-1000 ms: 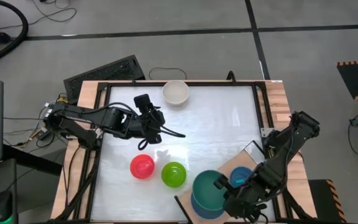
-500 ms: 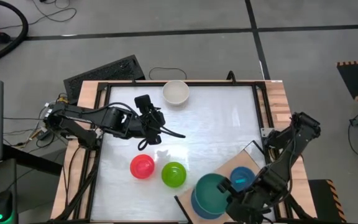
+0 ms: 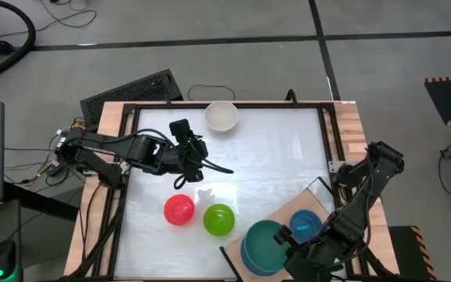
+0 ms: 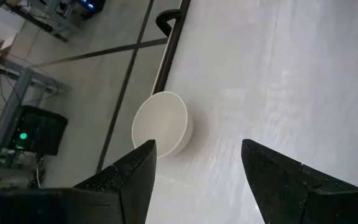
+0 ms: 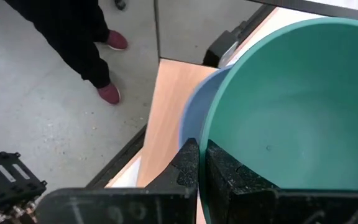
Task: Place and stack bowls onto a shelf
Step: Stack the dark green bowl on top of the light blue bowl on the shelf
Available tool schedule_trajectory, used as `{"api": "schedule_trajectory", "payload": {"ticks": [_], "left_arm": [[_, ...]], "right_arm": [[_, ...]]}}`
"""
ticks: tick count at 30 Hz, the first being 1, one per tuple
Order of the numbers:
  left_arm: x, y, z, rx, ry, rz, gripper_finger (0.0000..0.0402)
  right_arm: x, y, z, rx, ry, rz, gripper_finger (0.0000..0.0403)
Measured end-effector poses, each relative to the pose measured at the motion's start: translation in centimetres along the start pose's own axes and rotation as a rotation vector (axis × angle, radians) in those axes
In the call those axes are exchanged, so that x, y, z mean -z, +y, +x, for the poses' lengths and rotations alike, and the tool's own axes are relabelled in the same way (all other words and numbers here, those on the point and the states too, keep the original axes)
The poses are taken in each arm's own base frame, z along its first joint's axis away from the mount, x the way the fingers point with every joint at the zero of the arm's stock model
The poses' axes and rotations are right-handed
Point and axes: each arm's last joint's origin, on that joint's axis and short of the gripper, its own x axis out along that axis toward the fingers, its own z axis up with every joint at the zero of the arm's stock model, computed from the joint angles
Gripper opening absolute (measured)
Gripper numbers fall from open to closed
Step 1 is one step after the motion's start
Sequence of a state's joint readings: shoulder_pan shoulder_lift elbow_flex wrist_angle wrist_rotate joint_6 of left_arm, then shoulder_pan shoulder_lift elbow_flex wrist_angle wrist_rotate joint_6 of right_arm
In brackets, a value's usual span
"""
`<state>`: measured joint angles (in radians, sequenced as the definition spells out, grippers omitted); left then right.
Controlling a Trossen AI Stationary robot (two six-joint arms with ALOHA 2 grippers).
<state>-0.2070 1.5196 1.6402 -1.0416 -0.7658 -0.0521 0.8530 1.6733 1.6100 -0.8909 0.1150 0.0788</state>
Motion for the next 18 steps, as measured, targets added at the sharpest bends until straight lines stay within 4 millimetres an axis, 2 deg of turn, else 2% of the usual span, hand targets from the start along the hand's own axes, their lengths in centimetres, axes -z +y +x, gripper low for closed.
{"api": "schedule_trajectory", "payload": {"ticks": [5,10,18], "left_arm": [[0.0,0.0,0.0,0.0,0.0,0.017,0.0222],[0.0,0.0,0.0,-0.001,0.001,0.026,0.0222],[0.1,0.0,0.0,-0.002,0.005,0.042,0.0222]], "right_arm": [[-0.2,-0.1,0.1,0.002,-0.017,0.006,0.0031],[-0.3,0.1,1.2,-0.007,-0.032,0.016,0.0031],[0.0,-0.2,1.2,-0.007,-0.011,0.039,0.0031]]}}
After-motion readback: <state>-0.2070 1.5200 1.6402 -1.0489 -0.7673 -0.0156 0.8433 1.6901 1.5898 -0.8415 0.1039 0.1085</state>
